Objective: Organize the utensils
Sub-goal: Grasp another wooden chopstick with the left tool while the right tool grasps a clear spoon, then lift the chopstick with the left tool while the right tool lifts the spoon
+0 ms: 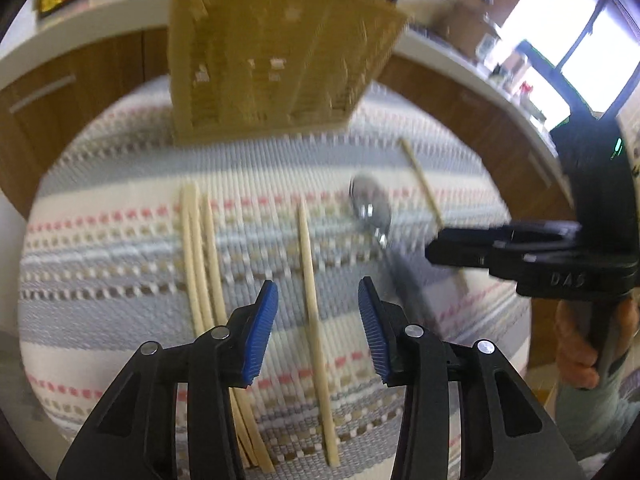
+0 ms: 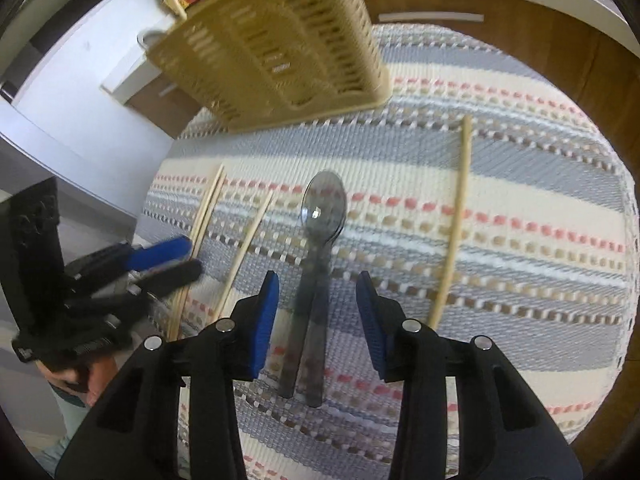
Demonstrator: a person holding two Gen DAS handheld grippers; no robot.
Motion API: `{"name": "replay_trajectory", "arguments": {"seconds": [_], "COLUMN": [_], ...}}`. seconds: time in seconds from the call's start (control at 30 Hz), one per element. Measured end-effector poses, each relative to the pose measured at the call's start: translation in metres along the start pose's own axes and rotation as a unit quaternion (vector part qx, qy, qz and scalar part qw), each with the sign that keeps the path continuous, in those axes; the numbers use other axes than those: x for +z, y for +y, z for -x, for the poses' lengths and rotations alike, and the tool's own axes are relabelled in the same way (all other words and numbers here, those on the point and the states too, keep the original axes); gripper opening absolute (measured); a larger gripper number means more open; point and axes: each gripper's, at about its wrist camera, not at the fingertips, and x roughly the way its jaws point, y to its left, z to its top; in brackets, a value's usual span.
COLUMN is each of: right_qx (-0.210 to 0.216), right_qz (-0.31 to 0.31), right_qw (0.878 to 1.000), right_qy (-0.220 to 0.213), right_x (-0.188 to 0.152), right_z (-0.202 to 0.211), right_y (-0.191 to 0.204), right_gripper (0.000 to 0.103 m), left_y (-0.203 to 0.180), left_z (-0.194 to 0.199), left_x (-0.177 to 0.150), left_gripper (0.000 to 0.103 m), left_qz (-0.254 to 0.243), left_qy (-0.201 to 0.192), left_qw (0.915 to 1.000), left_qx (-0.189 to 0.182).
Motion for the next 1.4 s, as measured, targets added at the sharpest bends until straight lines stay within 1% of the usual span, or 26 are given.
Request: {"name": "replay_trajectory", "arguments": {"seconds": [0.07, 0.13, 0.2, 0.3, 0.37, 0.47, 0.53, 0.6, 0.67, 0.7, 0.77, 0.83, 0.9, 1.07, 1.23, 1.4], "right_qx": [-0.006, -0.02, -0.023, -0.027, -0.046, -0.062, -0.073, -0.073, -0.098, -0.101, -0.083, -0.072, -0.072, -0.068, -0.086, -0.106], "right_qz": [0.0, 0.005, 0.013, 0.031, 0.051, 0.065, 0.081, 0.09, 0.111, 0.116, 0.11, 0.1, 0.091, 0.089, 0.109, 0.116], "right_qw": [1.0, 1.0, 0.999, 0.999, 0.997, 0.996, 0.994, 0.993, 0.989, 0.988, 0.99, 0.992, 0.993, 0.993, 0.99, 0.987], "right_qy": [0.013, 0.023, 0.028, 0.03, 0.025, 0.021, 0.016, 0.022, 0.019, 0.019, 0.021, 0.011, 0.009, 0.023, 0.02, 0.02], "right_x": [-0.001, -0.002, -0.004, -0.01, -0.013, -0.013, -0.013, -0.011, -0.01, -0.009, -0.008, -0.008, -0.009, -0.013, -0.014, 0.002], "right_z": [-0.009, -0.016, -0.019, -0.022, -0.022, -0.026, -0.03, -0.043, -0.048, -0.05, -0.048, -0.038, -0.029, -0.032, -0.044, -0.064], "right_y": [0.0, 0.0, 0.001, 0.005, 0.012, 0.019, 0.028, 0.041, 0.051, 0.054, 0.052, 0.044, 0.034, 0.029, 0.044, 0.061], "right_gripper": [0.033, 0.029, 0.026, 0.026, 0.026, 0.026, 0.026, 0.026, 0.026, 0.022, 0.021, 0.021, 0.022, 0.021, 0.021, 0.021], "left_y": [-0.003, -0.007, -0.009, -0.01, -0.013, -0.017, -0.018, -0.017, -0.013, -0.011, -0.007, -0.007, -0.007, -0.012, -0.014, -0.013], "left_z": [-0.01, -0.016, -0.02, -0.021, -0.021, -0.022, -0.023, -0.022, -0.018, -0.015, -0.011, -0.009, -0.009, -0.014, -0.015, -0.016], "left_x": [-0.005, -0.007, -0.009, -0.01, -0.007, -0.007, -0.005, -0.007, -0.011, -0.012, -0.014, -0.016, -0.017, -0.014, -0.013, -0.014], "left_gripper": [0.04, 0.04, 0.04, 0.039, 0.036, 0.035, 0.035, 0.034, 0.032, 0.032, 0.032, 0.032, 0.032, 0.032, 0.032, 0.032], "left_qz": [-0.014, -0.027, -0.034, -0.039, -0.041, -0.044, -0.044, -0.041, -0.035, -0.032, -0.026, -0.027, -0.03, -0.033, -0.035, -0.035], "left_qy": [0.015, 0.02, 0.023, 0.022, 0.021, 0.02, 0.02, 0.02, 0.021, 0.021, 0.021, 0.02, 0.019, 0.02, 0.021, 0.023], "left_qw": [0.9997, 0.9987, 0.9979, 0.9973, 0.9969, 0.9963, 0.9963, 0.9966, 0.9969, 0.9972, 0.9977, 0.9977, 0.9974, 0.997, 0.9968, 0.9968], "left_qx": [0.017, 0.038, 0.051, 0.059, 0.064, 0.071, 0.071, 0.069, 0.068, 0.065, 0.059, 0.059, 0.062, 0.067, 0.069, 0.067]}}
